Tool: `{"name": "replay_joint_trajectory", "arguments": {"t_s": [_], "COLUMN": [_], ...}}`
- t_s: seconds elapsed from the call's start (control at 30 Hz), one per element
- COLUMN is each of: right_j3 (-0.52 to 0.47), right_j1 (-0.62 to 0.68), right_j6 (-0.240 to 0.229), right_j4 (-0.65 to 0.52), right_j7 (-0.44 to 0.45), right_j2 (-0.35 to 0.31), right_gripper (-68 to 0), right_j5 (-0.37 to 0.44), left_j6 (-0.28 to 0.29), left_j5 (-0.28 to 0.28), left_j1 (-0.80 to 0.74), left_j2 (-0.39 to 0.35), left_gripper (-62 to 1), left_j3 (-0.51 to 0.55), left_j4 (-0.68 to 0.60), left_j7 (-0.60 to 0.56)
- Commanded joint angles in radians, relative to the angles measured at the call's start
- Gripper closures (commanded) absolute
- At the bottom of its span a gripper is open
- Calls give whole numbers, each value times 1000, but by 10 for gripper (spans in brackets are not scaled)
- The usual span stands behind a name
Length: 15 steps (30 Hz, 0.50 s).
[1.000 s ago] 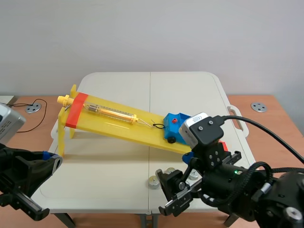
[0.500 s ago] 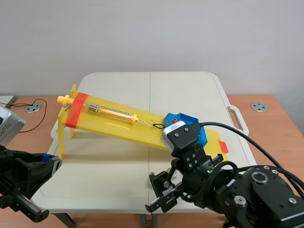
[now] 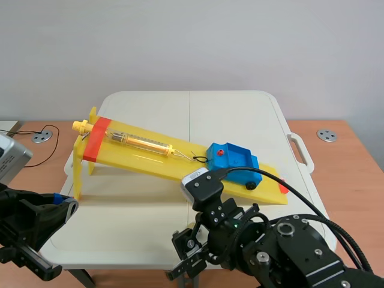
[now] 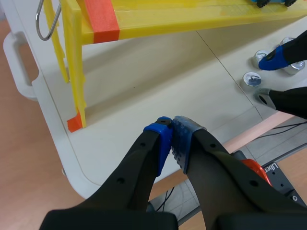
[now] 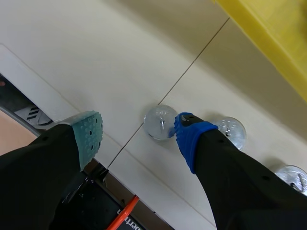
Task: Place the four metal weights on the blue cart on the ramp.
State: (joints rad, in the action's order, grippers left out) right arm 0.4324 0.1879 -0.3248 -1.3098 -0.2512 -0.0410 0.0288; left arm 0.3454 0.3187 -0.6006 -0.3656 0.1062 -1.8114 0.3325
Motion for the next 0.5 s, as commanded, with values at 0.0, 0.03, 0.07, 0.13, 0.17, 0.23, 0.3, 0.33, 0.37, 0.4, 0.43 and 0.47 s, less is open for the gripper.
{"name": "replay_joint_trajectory", "arguments": {"t_s": [0.0,0.03,0.07,0.13,0.17,0.23,0.3,0.33,0.37,0.4,0.43,0.47], "right_j3": [21,22,23,23,23,28,32,34,34,34,34,34], "right_j1": [-93,-98,-104,-113,-119,-125,-130,-132,-133,-133,-133,-133], "right_j6": [27,30,30,30,29,30,30,30,29,29,29,29], "right_j4": [-40,-31,-21,-3,5,20,32,39,46,52,57,61], "right_j7": [138,139,142,149,150,153,157,157,156,157,156,153], "right_j2": [32,36,39,47,50,53,52,52,53,53,52,52], "right_gripper": [-331,-331,-331,-331,-331,-331,-331,-327,-316,-307,-303,-302], "right_j5": [18,15,15,14,14,11,11,9,8,8,8,8], "left_j6": [24,24,24,24,24,24,24,24,24,24,24,24], "left_j5": [51,51,51,51,51,51,51,51,51,51,51,51], "left_j1": [5,5,5,5,5,5,5,5,5,5,5,5], "left_j2": [5,5,5,5,5,5,5,5,5,5,5,5], "left_gripper": [-31,-31,-31,-31,-31,-31,-31,-31,-31,-31,-31,-31], "left_j3": [14,14,14,14,14,14,14,14,14,14,14,14], "left_j4": [-46,-46,-46,-46,-46,-46,-46,-46,-46,-46,-46,-46], "left_j7": [-103,-103,-103,-103,-103,-103,-103,-103,-103,-103,-103,-103]}}
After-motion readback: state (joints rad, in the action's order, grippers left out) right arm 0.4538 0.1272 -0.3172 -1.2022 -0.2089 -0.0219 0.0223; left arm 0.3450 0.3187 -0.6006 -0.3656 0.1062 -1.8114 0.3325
